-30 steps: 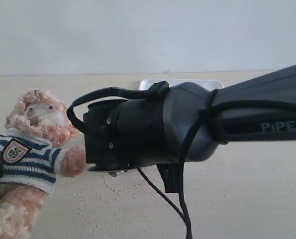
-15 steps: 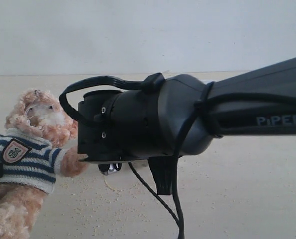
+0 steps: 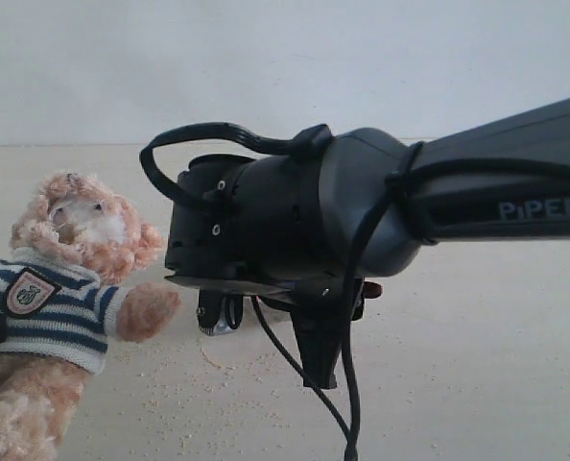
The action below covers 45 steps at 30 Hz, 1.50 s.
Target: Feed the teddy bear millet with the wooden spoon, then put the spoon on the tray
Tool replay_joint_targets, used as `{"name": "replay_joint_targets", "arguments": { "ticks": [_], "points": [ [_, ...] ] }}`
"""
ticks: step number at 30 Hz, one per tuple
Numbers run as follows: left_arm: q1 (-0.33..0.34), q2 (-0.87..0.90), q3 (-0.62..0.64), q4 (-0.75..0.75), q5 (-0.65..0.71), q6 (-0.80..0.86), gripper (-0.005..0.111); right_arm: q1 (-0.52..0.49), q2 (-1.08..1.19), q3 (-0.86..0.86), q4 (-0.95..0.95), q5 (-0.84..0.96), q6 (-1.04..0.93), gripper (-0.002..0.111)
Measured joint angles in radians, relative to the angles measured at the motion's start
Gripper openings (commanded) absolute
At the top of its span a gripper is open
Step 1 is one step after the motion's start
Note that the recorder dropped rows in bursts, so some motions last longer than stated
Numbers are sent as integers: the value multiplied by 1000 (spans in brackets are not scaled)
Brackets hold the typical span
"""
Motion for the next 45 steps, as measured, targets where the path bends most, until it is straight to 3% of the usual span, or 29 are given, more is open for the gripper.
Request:
{"name": "replay_joint_targets", "arguments": {
  "ticks": [45],
  "points": [
    [0, 0, 0, 0, 0, 0, 5, -199, -29, -130, 408, 1, 12, 15]
  ]
}}
